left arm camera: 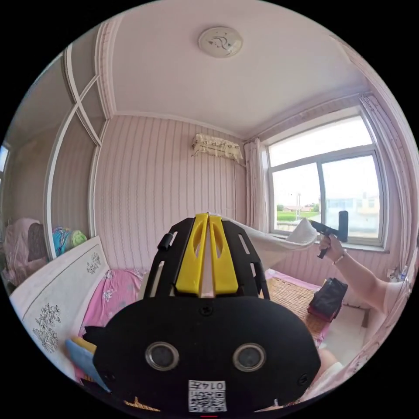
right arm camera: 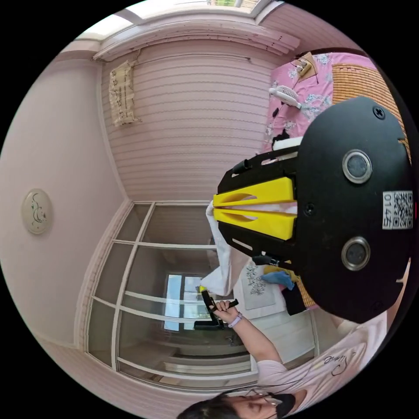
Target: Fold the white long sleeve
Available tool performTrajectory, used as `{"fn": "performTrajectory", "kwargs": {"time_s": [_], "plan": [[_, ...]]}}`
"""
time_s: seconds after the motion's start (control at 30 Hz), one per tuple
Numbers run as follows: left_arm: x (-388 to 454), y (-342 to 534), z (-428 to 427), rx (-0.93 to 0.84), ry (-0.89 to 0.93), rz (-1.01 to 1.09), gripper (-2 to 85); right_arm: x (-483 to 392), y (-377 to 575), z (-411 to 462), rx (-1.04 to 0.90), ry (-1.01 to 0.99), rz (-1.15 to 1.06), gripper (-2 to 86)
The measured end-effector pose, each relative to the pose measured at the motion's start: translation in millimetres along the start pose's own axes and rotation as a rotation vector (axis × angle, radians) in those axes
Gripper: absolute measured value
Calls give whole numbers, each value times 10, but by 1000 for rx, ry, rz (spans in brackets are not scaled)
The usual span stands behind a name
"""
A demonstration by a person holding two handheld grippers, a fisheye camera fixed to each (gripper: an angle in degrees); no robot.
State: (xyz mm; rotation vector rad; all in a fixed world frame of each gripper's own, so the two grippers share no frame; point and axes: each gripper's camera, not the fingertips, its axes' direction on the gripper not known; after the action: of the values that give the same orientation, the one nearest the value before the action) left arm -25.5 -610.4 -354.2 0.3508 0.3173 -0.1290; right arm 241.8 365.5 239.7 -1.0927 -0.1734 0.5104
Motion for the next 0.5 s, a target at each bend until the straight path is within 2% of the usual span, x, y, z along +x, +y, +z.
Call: {"fn": "performTrajectory", "kwargs": {"time_s": [0.07,0.2,0.27,0.33,0.5], "plan": [[-103,800,199,-159,9,-26,-10,50,615,200,-119,-20,65,1],[-220,2414,486,-472,31,-129,-10,97,2369,709,-484,69,232,3],[-283,3579,627,-680,55,-260,-10,129,3144,920,-641,84,353,3],[-318,4346,675,-802,70,-375,-10,115,4023,1116,-781,76,521,2],[-301,5829,661,-1072,76,-574,-10,-4,4978,1285,-971,77,753,3]]}}
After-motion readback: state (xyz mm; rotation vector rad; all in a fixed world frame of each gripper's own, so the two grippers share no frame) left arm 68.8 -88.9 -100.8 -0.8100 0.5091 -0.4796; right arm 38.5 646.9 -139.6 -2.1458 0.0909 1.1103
